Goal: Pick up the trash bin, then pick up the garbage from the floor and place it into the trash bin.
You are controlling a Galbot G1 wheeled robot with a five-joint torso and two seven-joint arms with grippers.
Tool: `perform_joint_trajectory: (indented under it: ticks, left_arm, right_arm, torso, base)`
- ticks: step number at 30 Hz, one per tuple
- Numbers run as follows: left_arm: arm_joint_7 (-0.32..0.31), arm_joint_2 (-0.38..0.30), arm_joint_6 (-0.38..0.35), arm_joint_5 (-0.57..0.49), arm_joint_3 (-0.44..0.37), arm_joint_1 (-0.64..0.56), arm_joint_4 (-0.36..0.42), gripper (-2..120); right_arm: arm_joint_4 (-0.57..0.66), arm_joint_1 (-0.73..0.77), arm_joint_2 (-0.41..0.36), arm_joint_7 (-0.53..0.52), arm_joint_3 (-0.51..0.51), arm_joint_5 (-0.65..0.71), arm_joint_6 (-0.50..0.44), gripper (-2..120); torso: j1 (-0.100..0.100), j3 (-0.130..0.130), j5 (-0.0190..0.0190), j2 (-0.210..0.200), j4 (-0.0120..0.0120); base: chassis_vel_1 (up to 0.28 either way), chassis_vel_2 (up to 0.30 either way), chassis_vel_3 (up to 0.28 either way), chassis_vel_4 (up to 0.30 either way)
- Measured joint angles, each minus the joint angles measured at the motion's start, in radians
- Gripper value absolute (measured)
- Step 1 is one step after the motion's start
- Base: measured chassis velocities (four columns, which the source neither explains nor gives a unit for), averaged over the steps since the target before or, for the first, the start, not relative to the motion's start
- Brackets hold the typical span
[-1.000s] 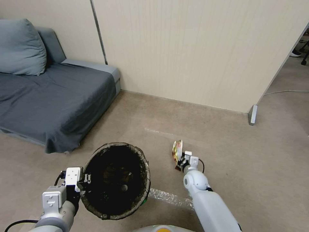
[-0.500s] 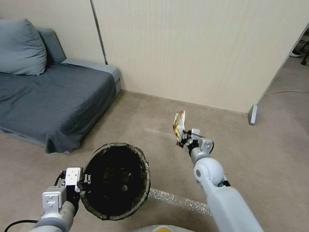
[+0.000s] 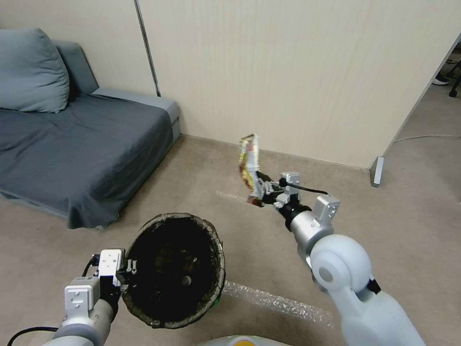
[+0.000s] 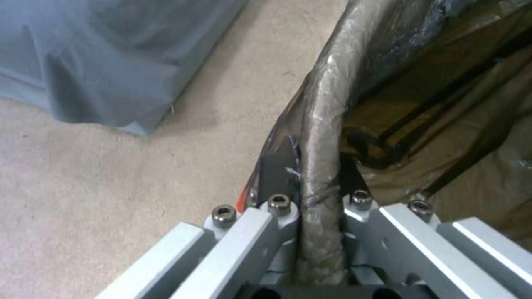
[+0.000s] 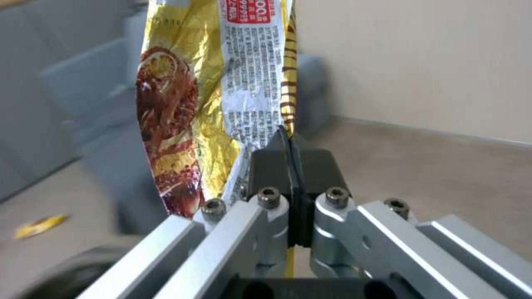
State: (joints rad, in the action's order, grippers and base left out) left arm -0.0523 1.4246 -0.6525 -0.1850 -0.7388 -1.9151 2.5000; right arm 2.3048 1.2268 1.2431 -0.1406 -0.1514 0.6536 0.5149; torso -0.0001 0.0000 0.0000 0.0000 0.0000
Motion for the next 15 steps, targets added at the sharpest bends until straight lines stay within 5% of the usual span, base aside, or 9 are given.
perform_joint_trajectory:
  ticks: [15]
  left_arm:
    - [0.009, 0.009, -0.007, 0.021, 0.007, 0.001, 0.0, 1]
  right_arm:
    - [0.051, 0.057, -0.04, 0.091, 0.243, -0.09, 0.04, 0]
  torso:
    - [0.0, 0.0, -0.0001, 0.0, 0.0]
  base:
    - [0.0, 0.0, 0.0, 0.0]
